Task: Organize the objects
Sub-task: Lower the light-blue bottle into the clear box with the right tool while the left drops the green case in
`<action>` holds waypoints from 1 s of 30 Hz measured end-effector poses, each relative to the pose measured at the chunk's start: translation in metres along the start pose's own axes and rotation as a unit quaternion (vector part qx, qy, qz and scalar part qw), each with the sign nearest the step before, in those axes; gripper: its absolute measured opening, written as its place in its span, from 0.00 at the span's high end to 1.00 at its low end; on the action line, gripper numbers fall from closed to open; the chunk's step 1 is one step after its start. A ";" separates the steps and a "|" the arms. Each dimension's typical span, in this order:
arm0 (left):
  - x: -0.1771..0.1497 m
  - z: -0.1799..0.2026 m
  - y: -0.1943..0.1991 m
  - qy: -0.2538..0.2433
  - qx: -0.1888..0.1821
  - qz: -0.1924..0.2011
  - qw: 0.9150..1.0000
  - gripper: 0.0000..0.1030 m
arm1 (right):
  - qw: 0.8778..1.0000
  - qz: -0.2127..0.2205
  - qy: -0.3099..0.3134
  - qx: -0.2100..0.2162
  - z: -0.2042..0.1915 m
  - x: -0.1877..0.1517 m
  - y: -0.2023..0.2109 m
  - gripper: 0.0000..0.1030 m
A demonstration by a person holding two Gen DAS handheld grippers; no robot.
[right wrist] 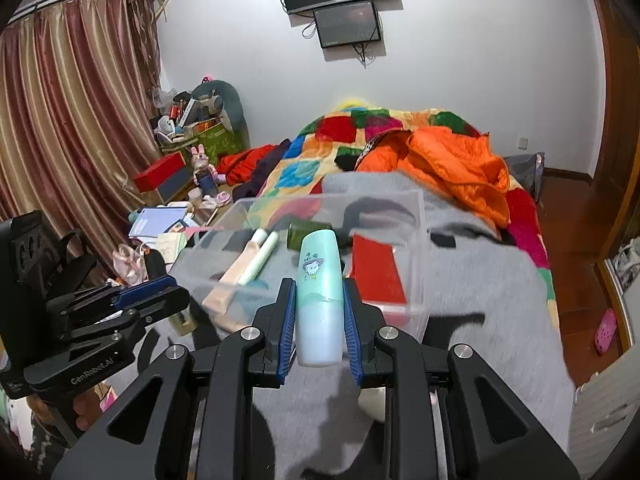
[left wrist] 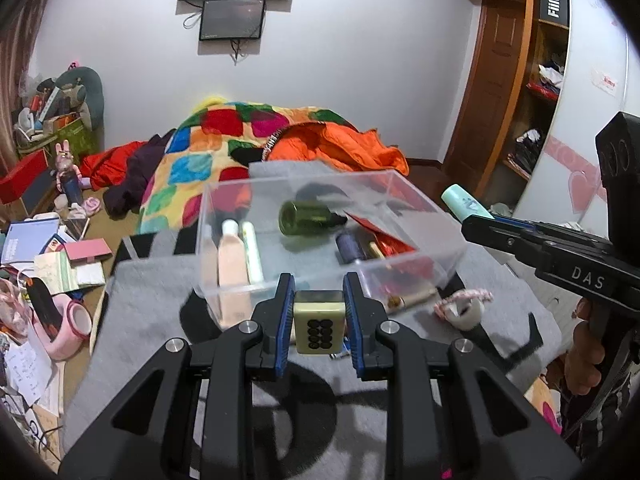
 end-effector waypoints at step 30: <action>0.017 -0.038 -0.087 0.029 0.017 -0.053 0.998 0.77 | 0.996 -0.081 0.027 -0.031 0.012 0.008 -0.105 0.80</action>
Point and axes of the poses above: each gripper's, at about its wrist camera, not at the fingertips, and y roughly against the way its jaws point, z to its right, x to its top, the point moved 5 cm from there along -y, roughly the way its jaws point, and after that the axes turned 2 degrees about x, right-handed, at the moved point
